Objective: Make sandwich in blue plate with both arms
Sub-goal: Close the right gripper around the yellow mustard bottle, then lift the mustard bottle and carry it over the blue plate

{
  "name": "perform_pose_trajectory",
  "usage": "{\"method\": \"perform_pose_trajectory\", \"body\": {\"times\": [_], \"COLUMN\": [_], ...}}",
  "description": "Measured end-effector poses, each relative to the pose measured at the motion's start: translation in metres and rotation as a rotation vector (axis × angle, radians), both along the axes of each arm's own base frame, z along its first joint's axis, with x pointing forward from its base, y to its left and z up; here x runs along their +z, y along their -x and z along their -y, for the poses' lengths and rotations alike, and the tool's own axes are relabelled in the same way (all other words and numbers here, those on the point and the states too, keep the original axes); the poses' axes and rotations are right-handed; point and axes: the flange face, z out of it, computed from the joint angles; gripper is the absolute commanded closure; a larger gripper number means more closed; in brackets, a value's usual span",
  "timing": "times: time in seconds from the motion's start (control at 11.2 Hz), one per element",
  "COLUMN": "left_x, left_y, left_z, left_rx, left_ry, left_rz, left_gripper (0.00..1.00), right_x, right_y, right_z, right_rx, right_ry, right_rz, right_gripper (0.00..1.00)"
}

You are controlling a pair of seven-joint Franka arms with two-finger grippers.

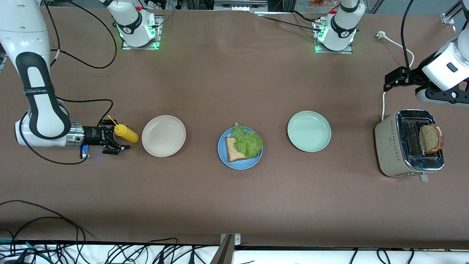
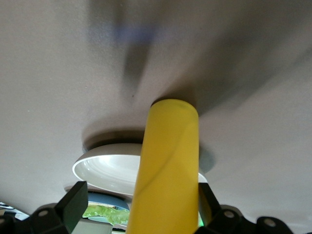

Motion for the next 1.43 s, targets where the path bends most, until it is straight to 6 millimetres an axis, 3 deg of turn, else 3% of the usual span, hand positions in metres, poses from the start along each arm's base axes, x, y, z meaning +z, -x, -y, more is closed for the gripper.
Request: {"method": "perform_pose_trajectory", "body": {"times": [0.09, 0.18, 0.27, 0.81, 0.99, 1.16, 1.25, 1.43], "left_x": [0.000, 0.000, 0.000, 0.000, 0.000, 0.000, -0.001, -0.001], "left_y": [0.000, 0.000, 0.000, 0.000, 0.000, 0.000, 0.000, 0.000], "left_z": [0.000, 0.000, 0.000, 0.000, -0.001, -0.001, -0.001, -0.001], "left_rx": [0.000, 0.000, 0.000, 0.001, 0.001, 0.001, 0.001, 0.002], "left_ry": [0.000, 0.000, 0.000, 0.000, 0.000, 0.000, 0.000, 0.000], "left_rz": [0.000, 0.000, 0.000, 0.000, 0.000, -0.001, -0.001, -0.001], "left_gripper": [0.00, 0.00, 0.00, 0.00, 0.00, 0.00, 0.00, 0.00], "right_x": [-0.001, -0.001, -0.001, 0.001, 0.013, 0.043, 0.068, 0.117], "right_y": [0.001, 0.000, 0.000, -0.002, -0.005, -0.010, -0.013, -0.015], "right_z": [-0.002, -0.005, -0.008, -0.008, -0.007, -0.008, -0.014, -0.041], "right_rx": [0.000, 0.001, -0.001, -0.055, -0.072, -0.054, -0.044, -0.067], "right_ry": [0.000, 0.003, 0.007, 0.023, 0.048, 0.144, 0.208, 0.313], "right_rz": [-0.006, -0.006, -0.010, -0.054, -0.065, -0.074, -0.069, -0.083], "right_gripper": [0.19, 0.69, 1.00, 1.00, 1.00, 1.00, 1.00, 1.00]}}
